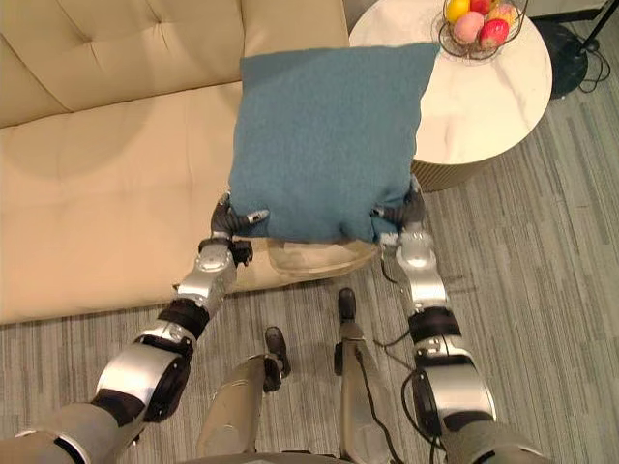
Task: Pick up cushions and gather them together orderly.
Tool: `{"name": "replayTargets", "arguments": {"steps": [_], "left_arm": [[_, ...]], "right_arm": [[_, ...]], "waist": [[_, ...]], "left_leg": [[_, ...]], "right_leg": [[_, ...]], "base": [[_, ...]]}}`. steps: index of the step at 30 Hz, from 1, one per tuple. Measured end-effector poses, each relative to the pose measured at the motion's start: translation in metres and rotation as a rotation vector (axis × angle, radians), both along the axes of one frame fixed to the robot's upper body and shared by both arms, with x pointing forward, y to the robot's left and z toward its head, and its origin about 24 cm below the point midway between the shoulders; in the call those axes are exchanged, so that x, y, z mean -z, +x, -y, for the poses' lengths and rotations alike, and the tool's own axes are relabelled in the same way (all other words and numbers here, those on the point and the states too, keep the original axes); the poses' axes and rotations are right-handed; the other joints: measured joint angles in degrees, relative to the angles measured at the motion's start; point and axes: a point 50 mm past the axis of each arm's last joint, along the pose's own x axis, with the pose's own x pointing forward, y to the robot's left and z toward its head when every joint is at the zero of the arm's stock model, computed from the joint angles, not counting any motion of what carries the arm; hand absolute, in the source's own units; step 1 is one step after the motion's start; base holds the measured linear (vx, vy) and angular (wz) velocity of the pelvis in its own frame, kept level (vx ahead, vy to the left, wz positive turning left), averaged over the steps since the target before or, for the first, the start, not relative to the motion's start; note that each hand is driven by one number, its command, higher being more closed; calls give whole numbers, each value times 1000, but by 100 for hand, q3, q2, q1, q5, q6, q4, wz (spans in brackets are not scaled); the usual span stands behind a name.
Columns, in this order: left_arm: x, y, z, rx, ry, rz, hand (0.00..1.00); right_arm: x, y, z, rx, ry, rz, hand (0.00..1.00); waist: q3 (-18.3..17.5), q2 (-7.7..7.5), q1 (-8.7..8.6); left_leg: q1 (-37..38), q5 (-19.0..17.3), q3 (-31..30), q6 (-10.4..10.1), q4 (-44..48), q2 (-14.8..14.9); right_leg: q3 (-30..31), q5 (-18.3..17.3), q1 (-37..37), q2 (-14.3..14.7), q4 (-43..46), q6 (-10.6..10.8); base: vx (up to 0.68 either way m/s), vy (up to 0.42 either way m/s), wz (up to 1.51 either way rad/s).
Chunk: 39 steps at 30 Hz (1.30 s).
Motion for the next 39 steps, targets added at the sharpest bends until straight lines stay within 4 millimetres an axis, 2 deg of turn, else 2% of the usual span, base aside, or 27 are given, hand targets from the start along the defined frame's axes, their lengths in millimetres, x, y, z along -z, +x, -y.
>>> {"name": "replayTargets", "arguments": {"steps": [3,8,12,16,18,21,24,26,28,33,34,35,36,38,39], "left_arm": [[-14,5,-3,-2,7,38,100],[-39,5,5,56,29,145,100],[-42,-8,9,90,10,213,100],[-15,-42,13,139,-21,222,100],[4,-62,10,139,-37,190,100],[32,-89,3,126,-53,126,100],[46,-114,-2,116,-79,92,100],[61,-140,-7,94,-128,48,100],[68,-155,-8,75,-145,22,100],[75,-169,-10,69,-149,-5,100],[75,-171,-11,67,-150,-5,100],[75,-172,-11,68,-151,-4,100],[75,-172,-11,67,-151,-2,100],[72,-170,-11,81,-148,9,100],[74,-172,-12,80,-149,-1,100]], "right_arm": [[-10,2,0,-16,-10,31,100],[-21,-3,1,-38,-11,90,100],[-8,-21,3,-51,-8,109,100],[25,-54,8,-49,7,68,100],[38,-70,6,-54,23,45,100],[51,-88,2,-75,12,25,100],[55,-105,-1,-105,3,29,100],[64,-122,-5,-126,-3,17,100],[67,-132,-11,-147,20,13,100],[70,-143,-20,-168,47,22,100],[70,-144,-22,-173,40,24,100],[70,-145,-23,-179,31,27,100],[70,-144,-23,-181,30,28,100],[70,-145,-23,-179,30,29,100],[70,-145,-23,-178,28,28,100]], "waist": [[0,0,-2],[0,-1,16],[-1,-1,13],[-25,2,-7],[-51,8,-82],[-262,15,-136],[-384,18,-129],[-683,10,-101],[-725,12,-46],[-807,-52,180],[-803,-95,168],[-815,-106,178],[-835,-100,182],[-820,-159,142],[-828,-177,171]], "left_leg": [[-31,5,44,-7,13,40],[32,54,51,-14,-48,36],[430,101,36,-79,-328,-30],[1043,169,-94,-107,-766,-168],[1292,227,-167,-109,-980,-229],[1529,269,-238,-98,-1144,-306],[1810,276,-308,-100,-1236,-307],[2010,292,-344,-76,-1406,-329],[2240,291,-353,-74,-1441,-345],[2288,241,-261,41,-1294,-399],[2196,220,-271,75,-1112,-441],[2020,246,-280,140,-916,-391],[1922,282,-270,200,-900,-332],[1677,366,-444,298,-708,-323],[1580,412,-642,301,-560,-332]], "right_leg": [[-8,49,3,15,-72,-10],[-26,102,50,12,-83,-82],[-48,7,347,-13,-90,-61],[-106,-190,816,-56,-85,-24],[-168,-272,1025,-89,-102,21],[-215,-275,1299,-98,-290,26],[-237,-275,1619,-85,-404,26],[-269,-287,1804,-96,-481,45],[-265,-312,2016,-102,-479,81],[-108,-252,2139,-155,-455,201],[-96,-183,2119,-232,-433,292],[23,-41,1983,-214,-372,558],[70,-63,1925,-211,-339,761],[216,-1238,1461,-280,1597,402],[318,-1822,1561,-341,2713,545]], "base": [[-23,-42,-1],[23,-12,1],[93,-10,4],[96,7,10],[91,22,18],[89,44,12],[75,35,10],[56,35,11],[15,42,4],[-106,36,-7],[-151,80,1],[-174,67,3],[-157,26,13],[-200,-71,55],[-219,-113,71]]}}
